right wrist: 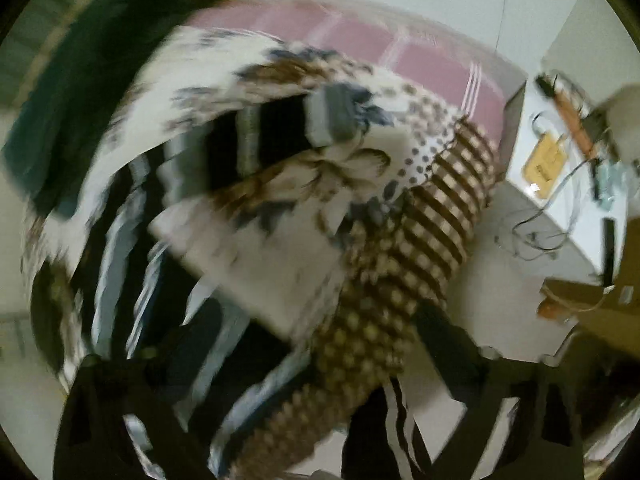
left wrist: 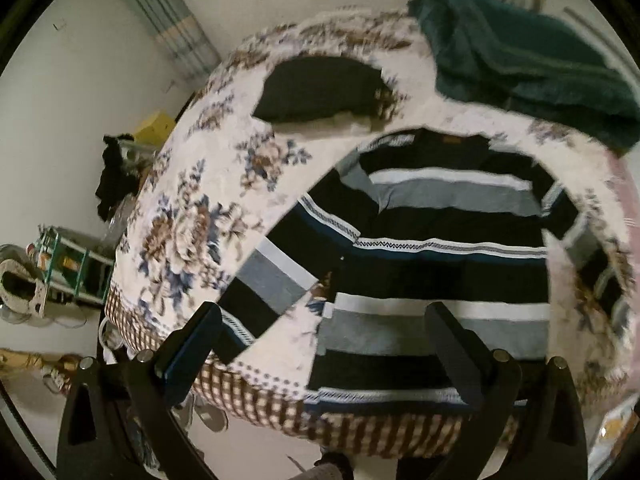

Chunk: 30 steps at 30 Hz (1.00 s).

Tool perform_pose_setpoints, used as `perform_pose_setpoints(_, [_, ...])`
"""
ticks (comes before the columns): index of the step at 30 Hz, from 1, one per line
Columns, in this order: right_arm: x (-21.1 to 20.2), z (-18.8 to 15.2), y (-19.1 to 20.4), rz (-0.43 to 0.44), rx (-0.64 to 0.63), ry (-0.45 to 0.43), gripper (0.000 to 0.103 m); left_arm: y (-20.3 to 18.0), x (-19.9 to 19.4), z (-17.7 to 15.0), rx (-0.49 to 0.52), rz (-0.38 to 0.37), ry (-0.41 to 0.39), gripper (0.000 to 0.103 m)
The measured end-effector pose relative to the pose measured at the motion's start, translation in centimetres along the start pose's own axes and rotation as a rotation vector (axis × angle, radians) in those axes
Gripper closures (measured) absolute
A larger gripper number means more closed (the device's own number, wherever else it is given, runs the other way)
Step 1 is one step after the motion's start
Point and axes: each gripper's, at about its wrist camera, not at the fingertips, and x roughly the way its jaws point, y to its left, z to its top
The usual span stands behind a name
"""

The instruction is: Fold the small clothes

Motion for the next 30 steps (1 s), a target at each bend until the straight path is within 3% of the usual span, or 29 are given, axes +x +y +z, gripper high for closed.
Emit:
perform_pose_setpoints(7, [15.9,12.4,-3.6,0.158,0.332,0.011,0.012,-8.5,13.7,0.8,-0.046,-0.03,0.167,0.0])
perform_pose_setpoints(12, [21.9,17.0,-3.6,0.25,0.455,-0.003,0.02,-12.3,20.3,0.6,-0.081,-0.042,0.238,0.0])
perform_pose_setpoints(13, [22.2,17.4,-3.5,0.262,0.468,-0.025,0.034,-13.0,21.0,0.6,-0.08,-0.047,0.238,0.0])
perform_pose_setpoints(14, [22.1,17.7,-3.4,0.273,0.483,-0.058,0.066,-13.7,21.8,0.4,-0.074,-0.051,0.243,0.0])
perform_pose_setpoints(15, [22.1,18.1,-3.3,0.263,0.495,-0.081,0.086,-14.1,22.7,0.2,-0.063,-0.053,0.251,0.0])
perform_pose_setpoints(16, [21.8,18.6,-3.2,0.256,0.493,-0.108,0.096,-14.4,23.3,0.2,-0.056,-0.055,0.254,0.0])
perform_pose_setpoints(21, [18.9,21.2,-2.0,0.163,0.449,-0.189,0.097,-14.3,25.3,0.5,-0.054,-0.078,0.254,0.0])
perform_pose_setpoints(24, [15.8,22.0,1.8,0.112,0.299,-0.226,0.097,-13.4,25.6,1.1,-0.047,-0.084,0.252,0.0])
perform_pose_setpoints(28, [11.2,20.2,11.7,0.164,0.067,-0.272,0.096,-10.8,25.5,2.1,-0.07,-0.093,0.228,0.0])
perform_pose_setpoints(30, [9.2,17.6,19.7,0.194,-0.111,-0.284,0.096,-9.0,25.3,2.5,-0.081,-0.088,0.21,0.0])
